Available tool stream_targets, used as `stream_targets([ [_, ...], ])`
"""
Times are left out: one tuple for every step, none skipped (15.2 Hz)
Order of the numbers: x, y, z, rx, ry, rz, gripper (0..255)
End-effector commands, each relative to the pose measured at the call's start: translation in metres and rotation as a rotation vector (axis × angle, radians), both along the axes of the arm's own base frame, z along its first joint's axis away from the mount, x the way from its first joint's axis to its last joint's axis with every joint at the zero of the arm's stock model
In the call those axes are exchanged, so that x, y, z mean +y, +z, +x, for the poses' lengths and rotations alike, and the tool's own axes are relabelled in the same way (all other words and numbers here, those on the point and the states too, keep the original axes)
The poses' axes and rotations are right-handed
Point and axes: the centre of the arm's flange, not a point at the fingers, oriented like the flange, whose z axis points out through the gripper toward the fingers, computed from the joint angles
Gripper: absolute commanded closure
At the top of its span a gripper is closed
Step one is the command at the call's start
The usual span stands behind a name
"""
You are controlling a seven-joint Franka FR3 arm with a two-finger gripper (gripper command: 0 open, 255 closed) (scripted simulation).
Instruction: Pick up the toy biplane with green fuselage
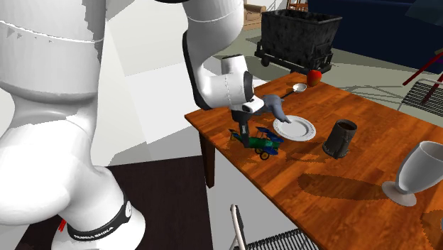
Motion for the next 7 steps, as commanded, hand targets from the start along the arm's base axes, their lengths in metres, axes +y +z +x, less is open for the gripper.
stream_targets([
  [0.0,0.011,0.0,0.0,0.0,0.0,255],
  [0.0,0.016,0.0,0.0,0.0,0.0,255],
  [0.0,0.021,0.0,0.0,0.0,0.0,255],
  [0.0,0.027,0.0,0.0,0.0,0.0,255],
  [0.0,0.032,0.0,0.0,0.0,0.0,255],
  [0.0,0.033,0.0,0.0,0.0,0.0,255],
  [0.0,0.033,0.0,0.0,0.0,0.0,255],
])
